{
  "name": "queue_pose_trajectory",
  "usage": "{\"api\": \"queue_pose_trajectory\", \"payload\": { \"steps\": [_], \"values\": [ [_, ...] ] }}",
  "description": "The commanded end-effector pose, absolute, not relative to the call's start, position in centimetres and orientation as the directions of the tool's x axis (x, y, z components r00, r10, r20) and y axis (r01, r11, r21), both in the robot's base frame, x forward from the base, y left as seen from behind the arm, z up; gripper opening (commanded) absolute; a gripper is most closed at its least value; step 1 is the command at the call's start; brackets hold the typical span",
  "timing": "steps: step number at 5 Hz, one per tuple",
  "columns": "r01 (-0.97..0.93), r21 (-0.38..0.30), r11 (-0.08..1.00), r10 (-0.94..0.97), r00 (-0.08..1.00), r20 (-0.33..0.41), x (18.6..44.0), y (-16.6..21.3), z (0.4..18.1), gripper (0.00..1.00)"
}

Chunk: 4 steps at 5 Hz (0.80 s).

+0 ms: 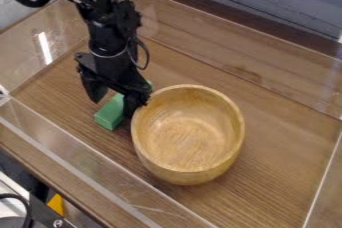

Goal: Put the green block in the brown bowl

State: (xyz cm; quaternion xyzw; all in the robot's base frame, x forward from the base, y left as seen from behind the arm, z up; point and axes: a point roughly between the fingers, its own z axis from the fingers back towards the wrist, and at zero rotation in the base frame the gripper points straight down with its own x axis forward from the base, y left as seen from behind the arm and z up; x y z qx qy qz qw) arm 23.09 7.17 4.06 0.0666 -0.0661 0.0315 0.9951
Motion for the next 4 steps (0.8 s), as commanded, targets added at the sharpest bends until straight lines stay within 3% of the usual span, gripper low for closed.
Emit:
{"api": "queue_pose_trajectory", "payload": {
  "steps": [1,4],
  "values": [
    [-0.108,0.138,0.985,0.08,0.978,0.193,24.8,7.6,5.3,1.0],
    [-0.155,0.132,0.979,0.13,0.975,0.18,25.2,8.5,4.2,1.0]
  ]
}}
